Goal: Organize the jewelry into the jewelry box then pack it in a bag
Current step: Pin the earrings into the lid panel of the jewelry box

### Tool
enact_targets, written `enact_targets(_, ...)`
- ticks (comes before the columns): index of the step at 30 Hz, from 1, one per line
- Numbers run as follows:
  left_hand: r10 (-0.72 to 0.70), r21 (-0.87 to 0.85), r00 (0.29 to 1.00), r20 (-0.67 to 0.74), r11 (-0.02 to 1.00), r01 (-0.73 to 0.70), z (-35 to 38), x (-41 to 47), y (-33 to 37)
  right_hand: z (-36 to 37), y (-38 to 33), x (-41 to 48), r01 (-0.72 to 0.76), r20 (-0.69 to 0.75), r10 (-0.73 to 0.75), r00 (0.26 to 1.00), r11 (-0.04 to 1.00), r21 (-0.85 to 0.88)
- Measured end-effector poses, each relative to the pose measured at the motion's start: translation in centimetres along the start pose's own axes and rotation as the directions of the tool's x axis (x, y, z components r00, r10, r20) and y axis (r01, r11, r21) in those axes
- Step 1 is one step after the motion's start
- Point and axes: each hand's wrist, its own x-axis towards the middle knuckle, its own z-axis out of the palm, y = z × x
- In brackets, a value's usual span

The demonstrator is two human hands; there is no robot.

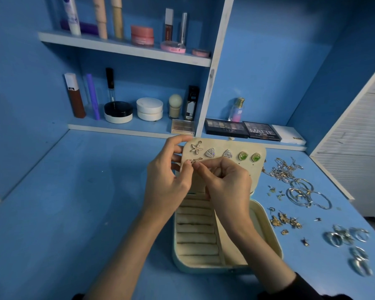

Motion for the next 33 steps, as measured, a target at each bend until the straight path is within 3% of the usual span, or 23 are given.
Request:
enact_targets(13, 0.010, 0.053, 1.000, -0.006, 0.999, -0.009, 0.1, 0.1, -0.5, -0.6, -0.1, 0.0, 0.055, 0.071, -0.050, 0.996, 0.995, -0.077)
enact_targets(22, 0.017, 0.093, 1.000, -0.016, 0.996, -0.015, 0.2, 0.2, -0.8, -2.9, -0.1, 0.0, 0.071, 0.336, -0.028, 0.941, 0.991, -0.116)
enact_targets(27, 0.011, 0.086, 1.000, -0.014, 0.996, -0.010, 0.1, 0.2, -0.8, -6.3, 0.0, 1.0, 0.095, 0.391, -0.031, 0.920, 0.985, -0.146)
enact_targets(30, 0.003, 0.086, 1.000, -0.012, 0.996, -0.002, 0.1, 0.2, -0.7, -9.0, 0.5, 2.4, 0.132, 0.401, -0.030, 0.915, 0.964, -0.229)
enact_targets(33, 0.012, 0.080, 1.000, -0.013, 0.997, -0.011, 0.2, 0.3, -0.6, -11.7, 1.7, 4.2, 0.212, 0.386, -0.036, 0.922, 0.880, -0.425)
